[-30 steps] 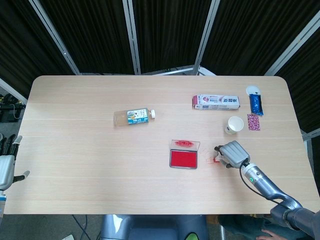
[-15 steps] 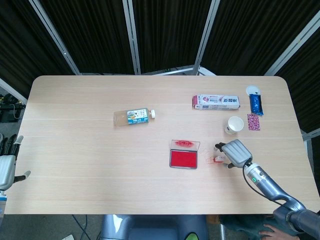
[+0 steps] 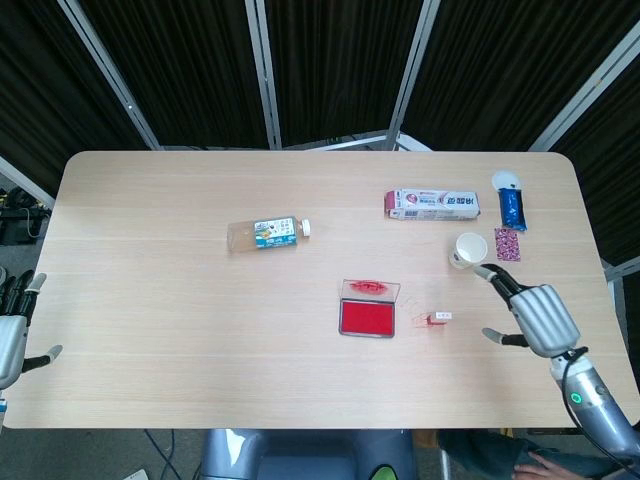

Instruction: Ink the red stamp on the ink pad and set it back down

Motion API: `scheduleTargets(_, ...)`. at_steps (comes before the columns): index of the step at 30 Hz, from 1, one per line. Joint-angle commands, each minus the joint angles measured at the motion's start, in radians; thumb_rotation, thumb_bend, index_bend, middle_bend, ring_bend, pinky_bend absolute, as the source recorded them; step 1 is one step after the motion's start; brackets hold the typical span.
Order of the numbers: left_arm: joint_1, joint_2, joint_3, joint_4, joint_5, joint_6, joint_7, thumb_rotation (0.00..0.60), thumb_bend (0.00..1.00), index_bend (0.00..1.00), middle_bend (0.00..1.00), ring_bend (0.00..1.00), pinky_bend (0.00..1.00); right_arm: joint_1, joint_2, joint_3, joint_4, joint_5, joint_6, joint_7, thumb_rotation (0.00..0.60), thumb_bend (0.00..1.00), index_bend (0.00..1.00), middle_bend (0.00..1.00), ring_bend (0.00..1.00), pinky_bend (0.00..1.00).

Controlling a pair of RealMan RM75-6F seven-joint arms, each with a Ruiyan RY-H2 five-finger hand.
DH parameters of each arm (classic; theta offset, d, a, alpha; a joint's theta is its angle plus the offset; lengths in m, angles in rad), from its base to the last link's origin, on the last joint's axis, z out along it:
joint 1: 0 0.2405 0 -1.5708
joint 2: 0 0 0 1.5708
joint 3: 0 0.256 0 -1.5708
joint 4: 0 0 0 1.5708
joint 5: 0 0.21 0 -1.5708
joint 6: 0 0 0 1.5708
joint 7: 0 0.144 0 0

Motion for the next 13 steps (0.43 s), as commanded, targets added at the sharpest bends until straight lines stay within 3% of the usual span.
scheduleTargets(1,0.017,0.018,0.015,-0.01,0.046,0.033,-0.033,0.6,0.0,0.0,0.0,0.0,0.0,-0.075,0.059,0.005,-0.072,0.048,0.044,-0.025,0.6,0.0,0.0,0.0,0.0,0.04)
scheduleTargets(3,0.023,0.022,0.02,-0.011,0.067,0.046,-0.045,0.6,0.0,0.0,0.0,0.0,0.0,-0.092,0.06,0.008,-0.069,0.051,0.061,-0.046,0.6,0.0,0.0,0.0,0.0,0.0)
scheduleTargets(13,0.042,0.036,0.017,0.007,0.114,0.093,-0.124,0.6,0.0,0.0,0.0,0.0,0.0,-0.153,0.054,0.037,-0.073,0.042,0.135,-0.106,0.6,0.0,0.0,0.0,0.0,0.0)
